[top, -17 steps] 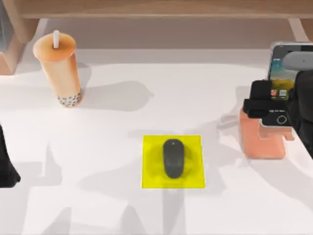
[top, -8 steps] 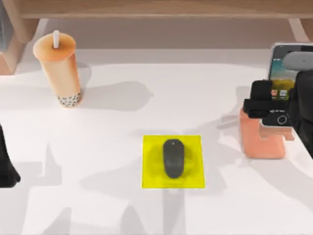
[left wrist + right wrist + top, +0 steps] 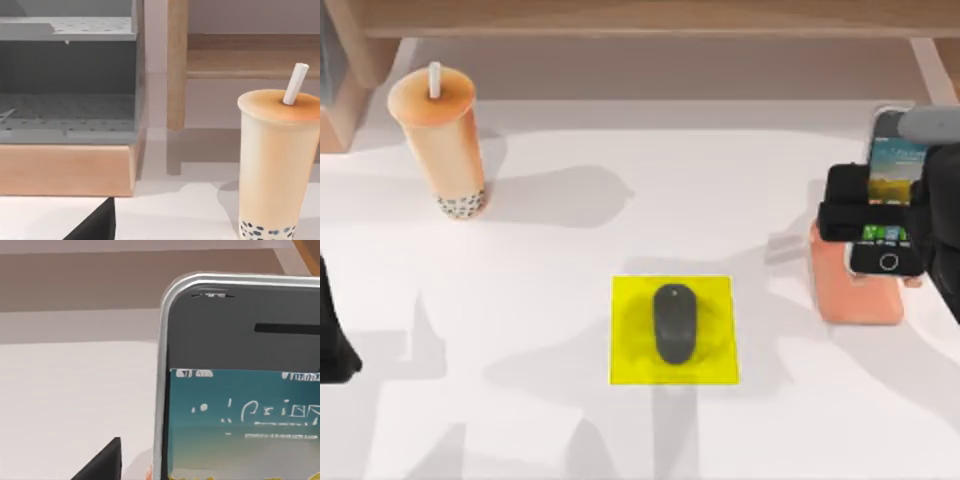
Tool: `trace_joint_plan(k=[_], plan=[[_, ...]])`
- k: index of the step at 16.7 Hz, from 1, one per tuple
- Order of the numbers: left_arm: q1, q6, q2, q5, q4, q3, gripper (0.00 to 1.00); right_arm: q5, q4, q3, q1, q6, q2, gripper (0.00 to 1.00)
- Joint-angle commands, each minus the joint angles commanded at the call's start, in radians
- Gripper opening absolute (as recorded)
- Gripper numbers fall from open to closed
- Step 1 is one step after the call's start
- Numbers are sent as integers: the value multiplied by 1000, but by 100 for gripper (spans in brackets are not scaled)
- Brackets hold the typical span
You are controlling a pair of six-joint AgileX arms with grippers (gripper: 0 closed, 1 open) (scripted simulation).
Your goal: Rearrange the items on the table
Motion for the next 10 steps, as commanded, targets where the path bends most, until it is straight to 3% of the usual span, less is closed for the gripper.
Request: trace_joint_plan(k=[10], plan=[[0,0,0,0,0,0,100,41,-50,-42,50,29,-80,100]])
